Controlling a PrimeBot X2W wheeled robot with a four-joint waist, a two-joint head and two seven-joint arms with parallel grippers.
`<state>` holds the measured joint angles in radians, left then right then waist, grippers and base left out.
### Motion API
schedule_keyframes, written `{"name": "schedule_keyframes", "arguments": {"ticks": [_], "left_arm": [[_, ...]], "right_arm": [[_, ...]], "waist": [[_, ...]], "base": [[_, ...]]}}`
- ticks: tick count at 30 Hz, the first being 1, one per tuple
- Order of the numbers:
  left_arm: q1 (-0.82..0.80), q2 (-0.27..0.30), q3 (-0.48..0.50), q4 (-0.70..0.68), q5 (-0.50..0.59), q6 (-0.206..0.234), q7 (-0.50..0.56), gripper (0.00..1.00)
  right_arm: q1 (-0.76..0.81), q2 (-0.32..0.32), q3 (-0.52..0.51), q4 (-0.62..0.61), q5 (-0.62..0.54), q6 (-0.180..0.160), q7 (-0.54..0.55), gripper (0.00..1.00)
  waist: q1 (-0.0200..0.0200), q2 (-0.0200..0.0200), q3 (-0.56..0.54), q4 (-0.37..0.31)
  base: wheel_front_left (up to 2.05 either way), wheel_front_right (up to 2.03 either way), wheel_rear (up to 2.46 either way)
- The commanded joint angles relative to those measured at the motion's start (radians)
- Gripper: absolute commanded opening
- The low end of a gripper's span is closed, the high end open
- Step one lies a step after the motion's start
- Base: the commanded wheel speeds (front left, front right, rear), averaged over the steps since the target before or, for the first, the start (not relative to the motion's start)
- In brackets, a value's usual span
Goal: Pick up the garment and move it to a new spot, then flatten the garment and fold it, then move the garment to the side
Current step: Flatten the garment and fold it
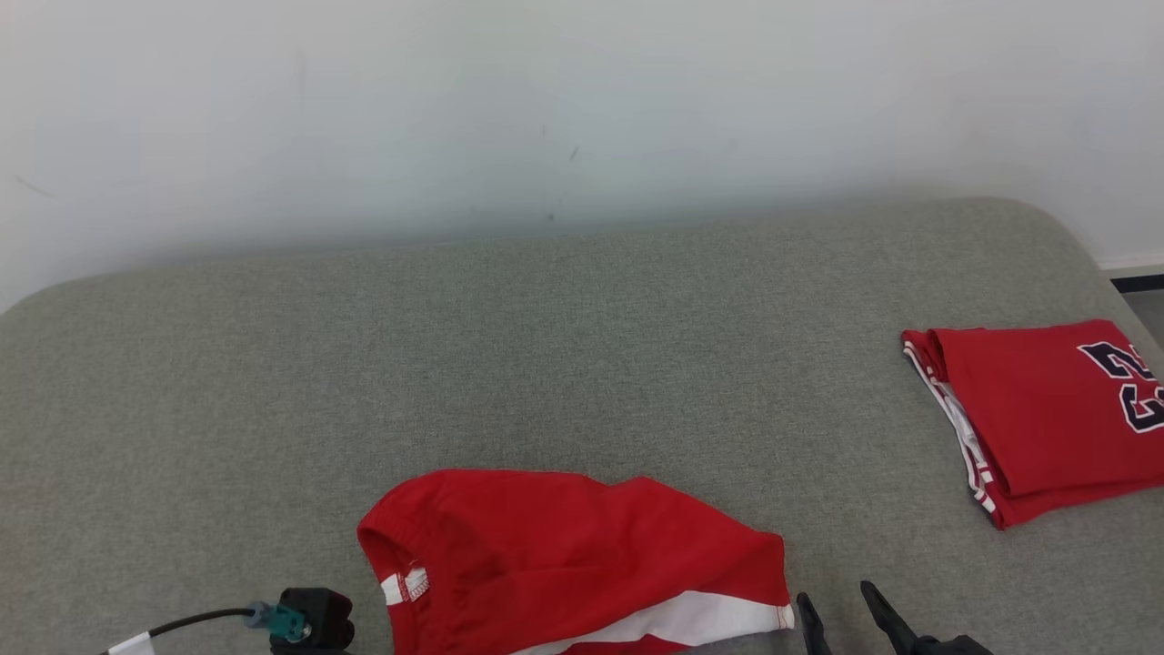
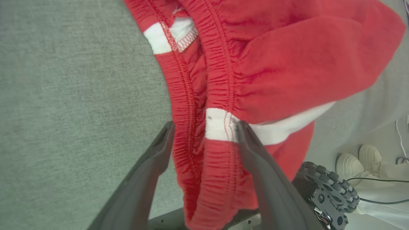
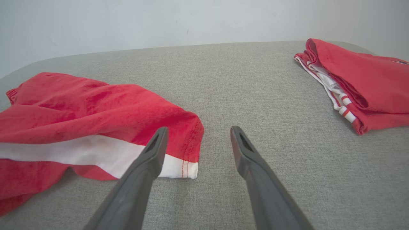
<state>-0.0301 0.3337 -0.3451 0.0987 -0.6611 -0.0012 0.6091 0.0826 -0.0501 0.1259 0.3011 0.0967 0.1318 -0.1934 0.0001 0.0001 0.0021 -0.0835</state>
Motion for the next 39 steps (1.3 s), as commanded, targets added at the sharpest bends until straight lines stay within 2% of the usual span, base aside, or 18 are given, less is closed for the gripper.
{"name": "schedule_keyframes", "arguments": {"ticks": [1, 5, 8, 10, 11, 12, 14, 15, 16, 17, 18, 19, 20, 27, 34, 39], "left_arm": [[-0.011, -0.003, -0.006, 0.002, -0.004, -0.008, 0.012, 1.00], [-0.018, 0.006, -0.024, -0.006, -0.007, -0.020, 0.039, 1.00], [-0.025, 0.008, -0.034, -0.006, -0.006, -0.024, 0.050, 0.86], [-0.028, 0.007, -0.040, -0.004, -0.008, -0.028, 0.055, 0.69], [-0.030, 0.006, -0.042, -0.003, -0.009, -0.031, 0.056, 0.64], [-0.032, 0.005, -0.044, -0.002, -0.010, -0.033, 0.055, 0.67], [-0.039, -0.001, -0.049, 0.003, -0.011, -0.037, 0.050, 0.66], [-0.042, -0.002, -0.051, 0.003, -0.010, -0.043, 0.042, 0.49], [-0.047, -0.004, -0.052, 0.002, -0.007, -0.044, 0.035, 0.45], [-0.049, -0.004, -0.053, 0.003, -0.004, -0.048, 0.028, 0.37], [-0.049, -0.004, -0.053, 0.003, -0.004, -0.048, 0.028, 0.37], [-0.051, -0.005, -0.052, 0.003, -0.003, -0.050, 0.019, 0.27], [-0.052, -0.006, -0.050, 0.000, 0.000, -0.051, 0.006, 0.00], [0.020, -0.006, -0.023, -0.032, 0.009, -0.042, -0.097, 0.00], [0.114, -0.030, -0.001, -0.085, 0.026, -0.010, -0.239, 0.00], [0.109, -0.046, -0.014, -0.072, 0.034, -0.015, -0.265, 0.00]], "right_arm": [[-0.003, 0.000, -0.003, -0.005, -0.007, -0.003, 0.004, 1.00], [0.001, 0.000, -0.007, -0.007, -0.009, -0.003, 0.005, 1.00], [0.002, 0.000, -0.005, -0.007, -0.005, -0.003, 0.005, 1.00], [0.002, 0.000, -0.002, -0.008, -0.002, -0.003, 0.005, 1.00], [0.001, -0.001, -0.002, -0.009, -0.001, -0.003, 0.005, 1.00], [0.001, -0.001, -0.001, -0.009, 0.000, -0.003, 0.006, 1.00], [0.001, 0.000, 0.000, -0.009, 0.000, -0.003, 0.005, 1.00], [0.000, -0.001, 0.000, -0.009, 0.000, -0.003, 0.006, 1.00], [0.000, 0.000, 0.001, -0.009, 0.000, -0.003, 0.006, 1.00], [-0.001, -0.001, 0.000, -0.008, 0.000, -0.003, 0.005, 1.00], [-0.001, -0.001, 0.000, -0.008, 0.000, -0.003, 0.005, 1.00], [-0.002, 0.000, 0.001, -0.008, 0.000, -0.003, 0.005, 1.00], [-0.002, 0.000, 0.000, -0.008, 0.000, -0.003, 0.005, 1.00], [-0.011, -0.001, -0.003, -0.017, -0.016, -0.003, 0.027, 1.00], [-0.039, 0.000, -0.021, 0.004, -0.018, -0.003, 0.144, 1.00], [-0.084, 0.000, -0.017, 0.086, -0.003, -0.003, 0.256, 1.00]], "waist": [[-0.0001, -0.0001, 0.000, 0.000], [-0.0001, -0.0001, 0.002, 0.003], [-0.0001, -0.0001, 0.002, 0.007], [-0.0001, -0.0001, 0.002, 0.008], [-0.0001, -0.0001, 0.003, 0.008], [-0.0001, -0.0001, 0.003, 0.009], [-0.0001, -0.0001, 0.004, 0.009], [-0.0001, -0.0001, 0.005, 0.009], [-0.0001, -0.0001, 0.005, 0.008], [-0.0001, -0.0001, 0.006, 0.008], [-0.0001, -0.0001, 0.006, 0.008], [-0.0001, -0.0001, 0.006, 0.008], [-0.0001, -0.0001, 0.006, 0.008], [-0.0001, -0.0001, 0.011, 0.005], [-0.0001, -0.0001, 0.043, 0.012], [-0.0001, -0.0001, 0.059, 0.026]], "base": [[0.00, 0.00, 0.00], [0.00, 0.00, 0.00], [0.00, 0.00, 0.00], [0.00, 0.00, 0.00], [0.00, 0.00, 0.00], [0.00, 0.00, 0.00], [0.00, 0.00, 0.00], [0.00, 0.00, 0.00], [0.00, 0.00, 0.00], [0.00, 0.00, 0.00], [0.00, 0.00, 0.00], [0.00, 0.00, 0.00], [0.00, 0.00, 0.00], [0.00, 0.00, 0.00], [0.00, 0.00, 0.00], [0.00, 0.00, 0.00]]}}
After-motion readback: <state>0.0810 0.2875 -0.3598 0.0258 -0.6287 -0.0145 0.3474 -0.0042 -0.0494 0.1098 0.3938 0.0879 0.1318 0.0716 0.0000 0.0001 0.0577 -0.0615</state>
